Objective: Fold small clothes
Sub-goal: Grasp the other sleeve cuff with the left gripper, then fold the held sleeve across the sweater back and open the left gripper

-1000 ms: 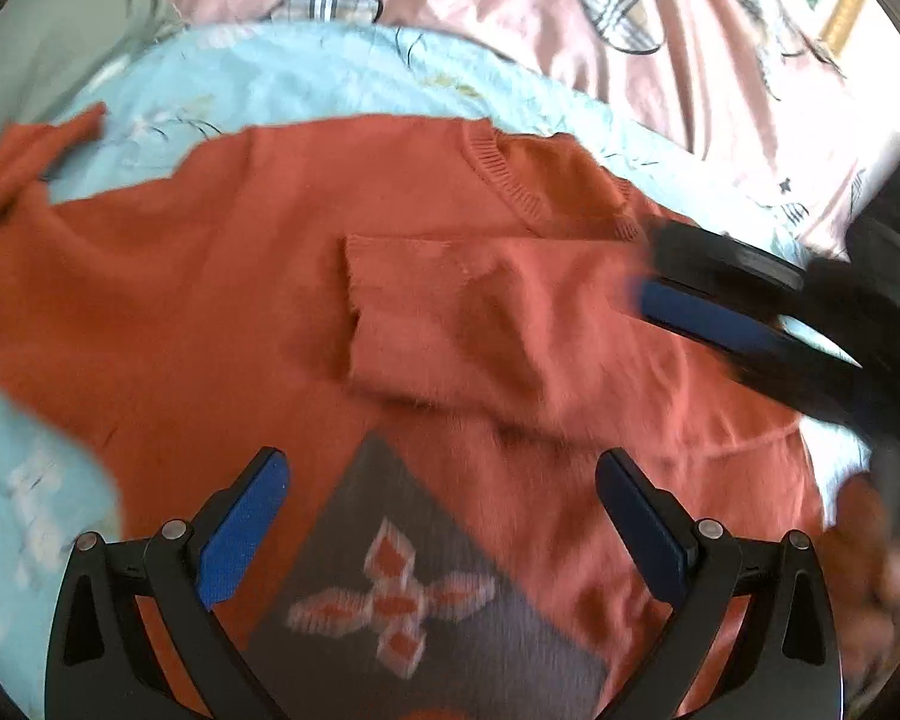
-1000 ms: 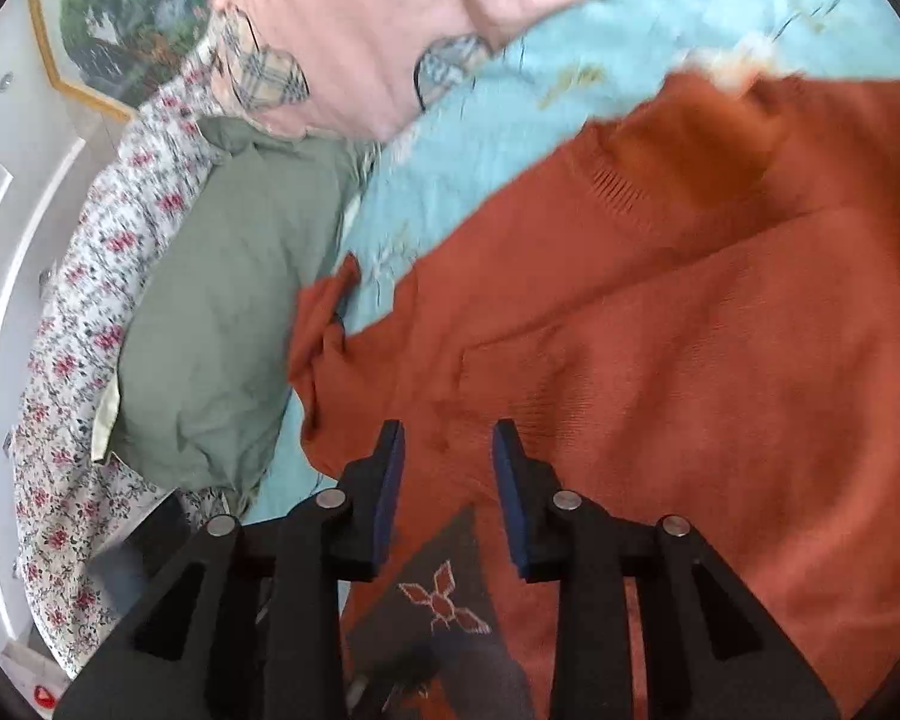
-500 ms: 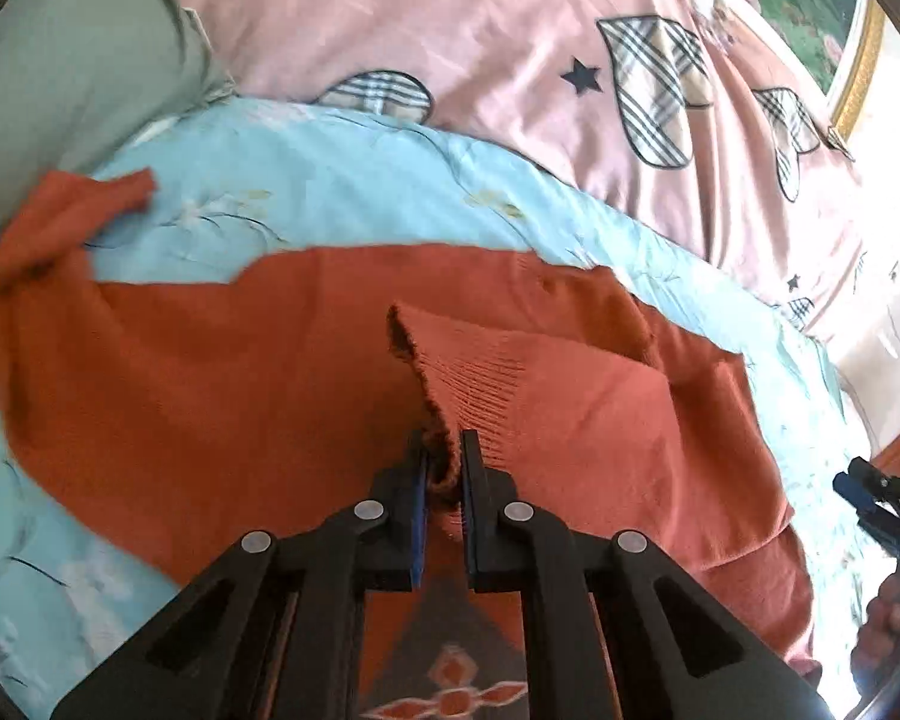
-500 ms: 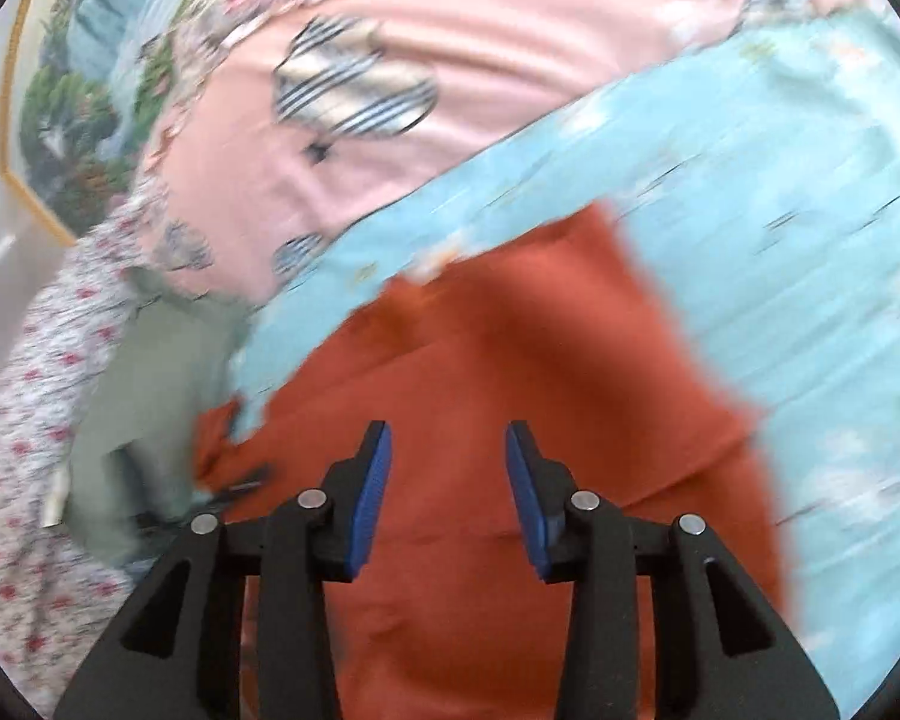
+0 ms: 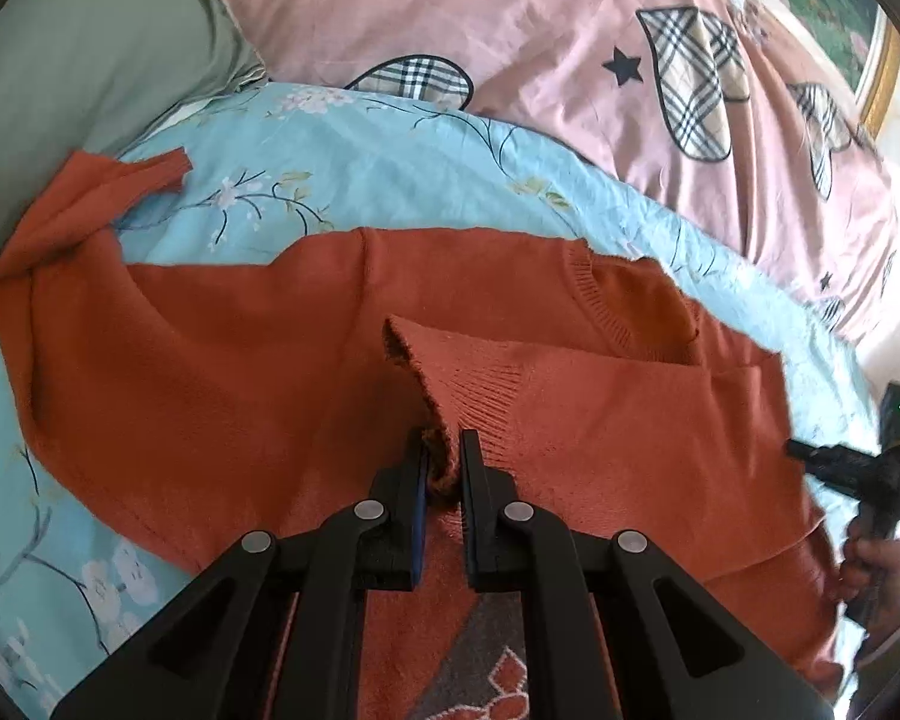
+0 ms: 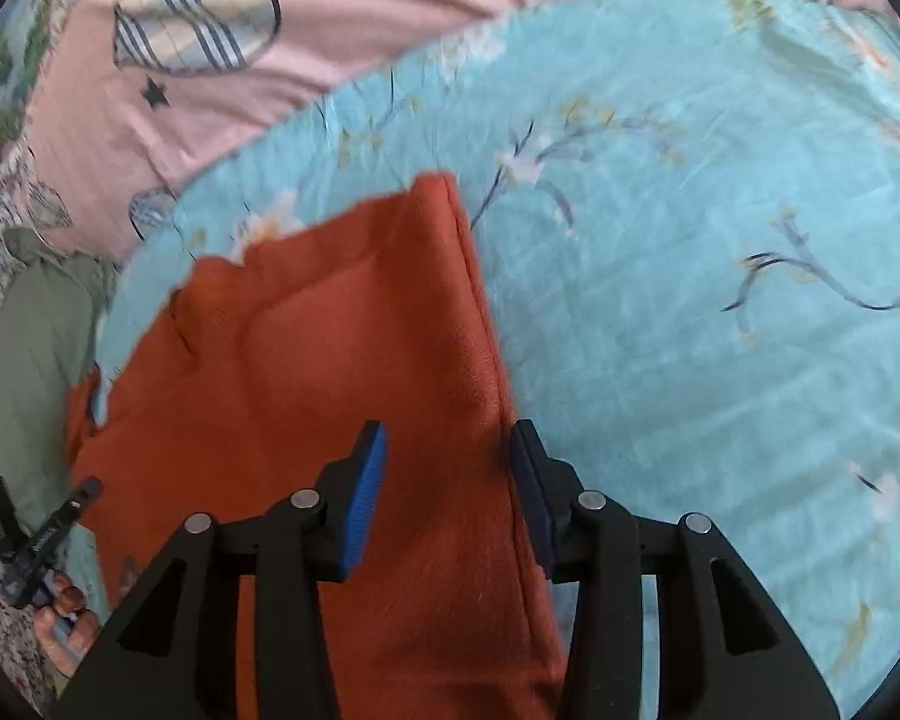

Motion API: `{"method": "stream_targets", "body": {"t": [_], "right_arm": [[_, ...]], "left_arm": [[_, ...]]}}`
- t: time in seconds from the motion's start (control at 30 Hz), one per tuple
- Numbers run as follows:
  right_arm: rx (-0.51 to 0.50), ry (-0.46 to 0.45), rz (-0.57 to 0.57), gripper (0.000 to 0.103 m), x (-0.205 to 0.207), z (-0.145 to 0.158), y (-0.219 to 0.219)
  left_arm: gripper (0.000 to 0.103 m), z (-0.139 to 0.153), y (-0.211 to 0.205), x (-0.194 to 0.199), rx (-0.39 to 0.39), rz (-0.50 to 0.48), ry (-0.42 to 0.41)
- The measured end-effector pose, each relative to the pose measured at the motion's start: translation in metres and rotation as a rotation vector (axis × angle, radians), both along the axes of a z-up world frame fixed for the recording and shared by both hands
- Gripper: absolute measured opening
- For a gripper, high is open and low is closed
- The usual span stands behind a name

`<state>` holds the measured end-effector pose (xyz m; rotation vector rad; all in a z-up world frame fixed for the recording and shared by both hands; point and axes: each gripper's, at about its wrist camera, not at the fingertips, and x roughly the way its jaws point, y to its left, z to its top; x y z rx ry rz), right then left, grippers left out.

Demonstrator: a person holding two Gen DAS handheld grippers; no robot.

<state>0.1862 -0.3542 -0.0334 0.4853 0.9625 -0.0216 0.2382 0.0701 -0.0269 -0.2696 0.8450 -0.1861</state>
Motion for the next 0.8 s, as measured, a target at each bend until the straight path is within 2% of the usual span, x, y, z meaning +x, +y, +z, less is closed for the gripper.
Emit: {"method": "stream_targets", "body": {"t": [0.03, 0.07, 0.1, 0.13, 0.17, 0.27, 0.33, 0.4, 0.47, 0.5, 0.57, 0.6, 0.63, 0.7, 0.77, 0.8], "right_arm": [[0.0, -0.009, 0.002, 0.042, 0.001, -0.001, 0.0], [-0.001, -0.018, 0.005, 0.03, 0.0, 0.002, -0.002], [0.027, -0.048, -0.001, 0.012, -0.006, 0.008, -0.005], [0.047, -0.086, -0.008, 0.012, -0.013, 0.015, -0.009], [0.05, -0.134, -0.029, 0.012, -0.023, 0.026, -0.015], [0.006, -0.159, -0.068, 0.011, -0.033, 0.035, -0.02], [-0.007, -0.12, -0.069, 0.011, -0.028, 0.025, -0.02], [-0.038, -0.061, -0.077, 0.014, -0.022, 0.016, -0.017], [-0.143, -0.028, -0.134, 0.015, -0.025, 0.021, -0.012], [-0.178, -0.055, -0.148, 0.016, -0.031, 0.031, -0.005], [-0.165, -0.136, -0.097, 0.017, -0.044, 0.047, 0.014], [-0.166, -0.152, -0.032, 0.025, -0.046, 0.049, 0.028], [-0.18, -0.139, 0.025, 0.037, -0.045, 0.046, 0.041], [-0.174, -0.076, 0.046, 0.045, -0.041, 0.028, 0.047], [-0.19, 0.009, -0.029, 0.044, -0.04, 0.008, 0.033], [-0.136, 0.001, -0.056, 0.04, -0.044, 0.003, 0.023]], "left_arm": [[0.008, 0.001, 0.001, -0.005, -0.021, -0.004, -0.011], [0.008, 0.003, 0.0, -0.009, -0.035, -0.018, -0.028], [0.008, 0.008, -0.003, -0.014, -0.041, -0.037, -0.051], [0.008, 0.014, -0.007, -0.021, -0.042, -0.06, -0.085], [0.008, 0.021, -0.012, -0.026, -0.039, -0.085, -0.12], [0.008, 0.026, -0.026, -0.029, -0.003, -0.103, -0.151], [0.008, 0.018, -0.026, -0.02, 0.031, -0.08, -0.118], [0.008, 0.008, -0.021, -0.012, 0.034, -0.062, -0.078], [0.008, -0.005, -0.016, -0.005, 0.042, -0.056, -0.026], [0.009, -0.008, -0.016, -0.004, 0.043, -0.058, -0.014], [0.009, -0.014, -0.019, -0.004, 0.064, -0.061, 0.006], [0.009, -0.017, -0.021, -0.003, 0.075, -0.061, 0.016], [0.009, -0.019, -0.022, -0.003, 0.086, -0.059, 0.023], [0.013, -0.02, -0.021, -0.007, 0.092, -0.059, 0.026], [0.016, -0.018, -0.013, -0.014, 0.097, -0.057, 0.027], [0.016, -0.016, -0.01, -0.017, 0.107, -0.053, 0.028]]}}
